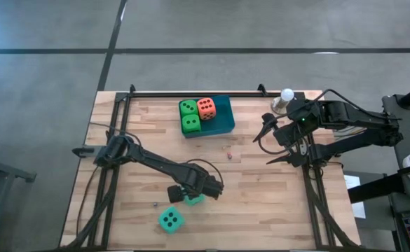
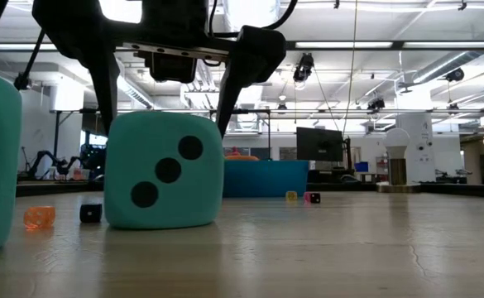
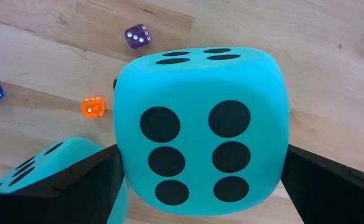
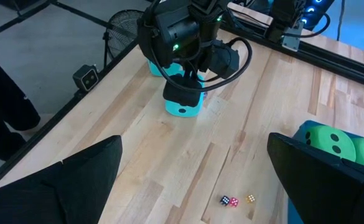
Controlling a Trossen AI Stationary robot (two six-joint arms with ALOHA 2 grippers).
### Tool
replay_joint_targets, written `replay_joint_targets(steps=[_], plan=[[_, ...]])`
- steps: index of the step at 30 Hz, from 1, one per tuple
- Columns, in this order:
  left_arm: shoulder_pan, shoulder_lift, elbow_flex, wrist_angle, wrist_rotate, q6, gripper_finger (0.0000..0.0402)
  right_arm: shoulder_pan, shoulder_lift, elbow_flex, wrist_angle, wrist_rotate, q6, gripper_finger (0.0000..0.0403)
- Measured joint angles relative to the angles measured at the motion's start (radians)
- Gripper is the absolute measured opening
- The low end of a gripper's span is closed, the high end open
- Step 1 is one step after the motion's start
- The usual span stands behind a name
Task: Pick & Place Dice
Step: Put the top blue dice into the blue bin
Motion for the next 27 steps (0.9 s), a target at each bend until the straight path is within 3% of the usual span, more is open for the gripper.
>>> replay_joint_targets(steps=[13, 27], plan=[[0.0, -0.002, 0.0, 0.007, 0.0, 0.03, 0.0396, 0.0, 0.0, 0.0, 0.0, 0.0, 0.0, 0.04], [0.008, -0.003, 0.0, 0.008, 0.003, 0.374, 0.0394, 0.0, 0.0, 0.0, 0.0, 0.0, 0.0, 0.04]])
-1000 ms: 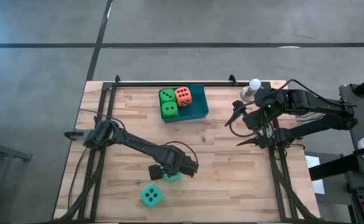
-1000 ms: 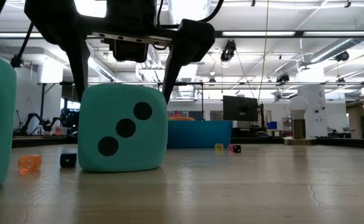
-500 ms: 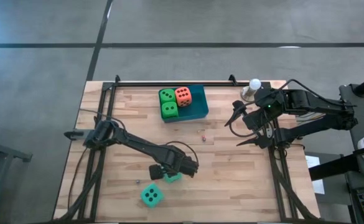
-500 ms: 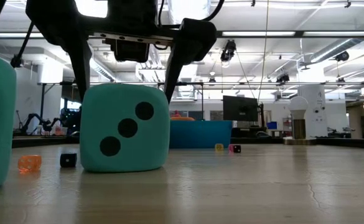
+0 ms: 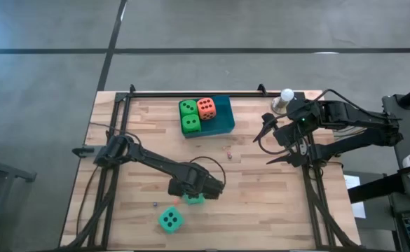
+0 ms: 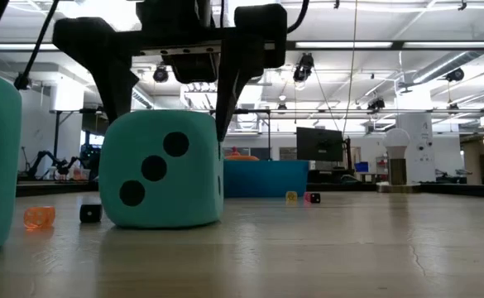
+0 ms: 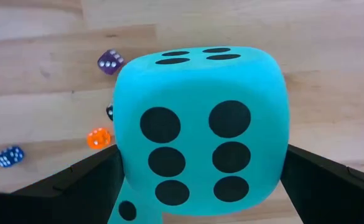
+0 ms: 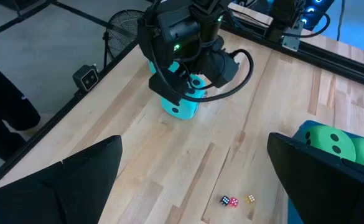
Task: Pick & Place Dice
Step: Put the top blue dice into the blue bin
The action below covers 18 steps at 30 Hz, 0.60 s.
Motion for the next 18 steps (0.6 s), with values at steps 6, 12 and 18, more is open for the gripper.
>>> replay_joint_targets(steps=[6, 12, 18], plan=[[0.017, -0.002, 0.001, 0.013, -0.024, 0.098, 0.0389, 0.0, 0.0, 0.0, 0.0, 0.0, 0.001, 0.04], [0.034, -0.005, 0.001, 0.01, -0.059, 0.217, 0.0389, 0.0, 0.0, 0.0, 0.0, 0.0, 0.002, 0.04], [0.065, -0.006, 0.0, -0.027, -0.112, 0.318, 0.0383, 0.0, 0.0, 0.0, 0.0, 0.0, 0.0, 0.04]])
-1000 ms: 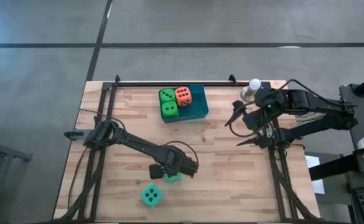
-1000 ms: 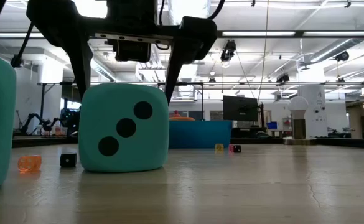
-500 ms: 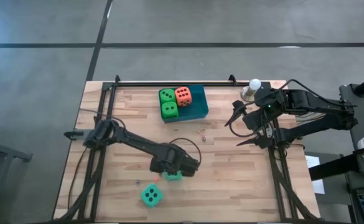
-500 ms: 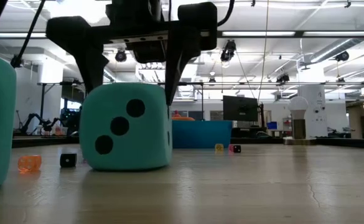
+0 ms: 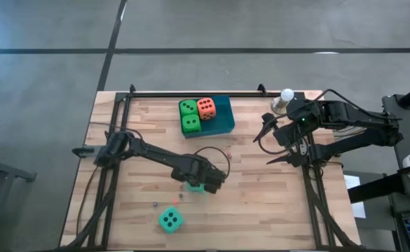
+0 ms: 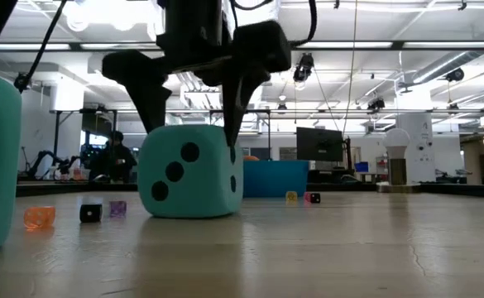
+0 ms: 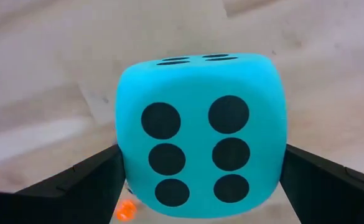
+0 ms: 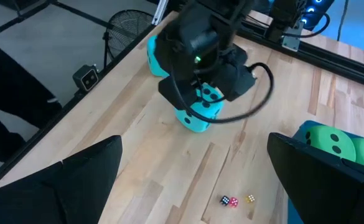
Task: Pick & Place Dice
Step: Put the top blue dice into the blue bin
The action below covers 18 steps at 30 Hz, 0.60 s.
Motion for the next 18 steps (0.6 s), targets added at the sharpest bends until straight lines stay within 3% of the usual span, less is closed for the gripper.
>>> replay_joint_targets(steps=[18], plan=[[0.18, -0.08, 0.0, -0.084, -0.054, 0.476, 0.0383, 0.0, 0.0, 0.0, 0.0, 0.0, 0.0, 0.04]])
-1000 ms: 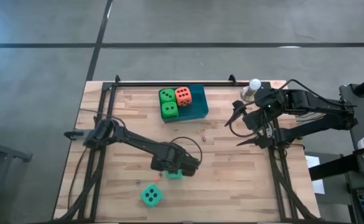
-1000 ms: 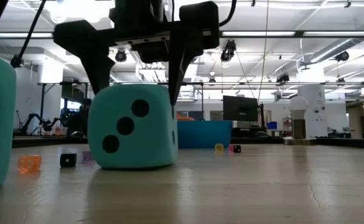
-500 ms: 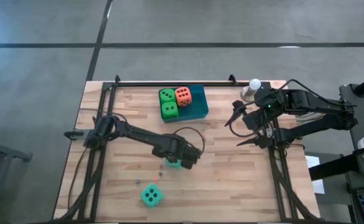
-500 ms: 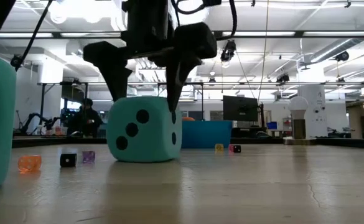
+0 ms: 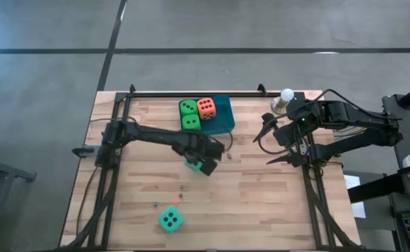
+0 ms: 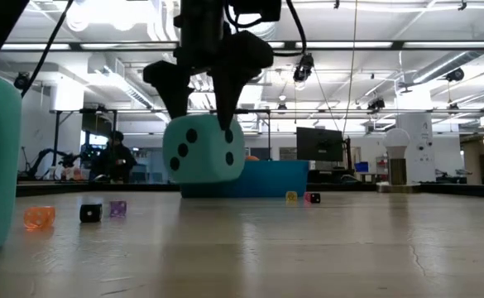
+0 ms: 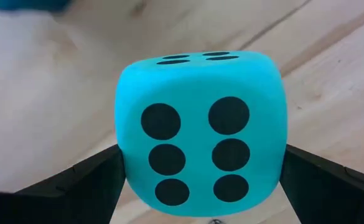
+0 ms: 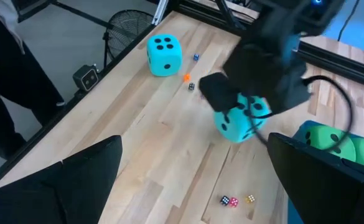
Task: Pick & Place Dice
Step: Put the top blue dice into the blue bin
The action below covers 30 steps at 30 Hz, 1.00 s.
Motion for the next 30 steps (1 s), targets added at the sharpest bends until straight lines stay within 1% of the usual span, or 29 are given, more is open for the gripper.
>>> replay_joint_targets(steps=[5, 9, 16, 22, 30], plan=[[0.044, -0.056, -0.001, 0.0, -0.013, 0.105, 0.0379, 0.0, 0.0, 0.0, 0.0, 0.0, 0.0, 0.04], [0.062, -0.084, 0.0, 0.003, -0.013, 0.155, 0.0378, 0.0, 0.0, 0.0, 0.0, 0.0, 0.0, 0.04], [0.066, -0.111, 0.001, 0.007, -0.011, 0.163, 0.0382, 0.0, 0.0, 0.0, 0.0, 0.0, 0.002, 0.04], [0.066, -0.111, 0.001, 0.008, -0.01, 0.181, 0.0378, 0.0, 0.0, 0.0, 0.0, 0.0, 0.001, 0.04], [0.066, -0.111, 0.001, 0.009, 0.01, 0.204, 0.0382, 0.0, 0.0, 0.0, 0.0, 0.0, 0.001, 0.04]])
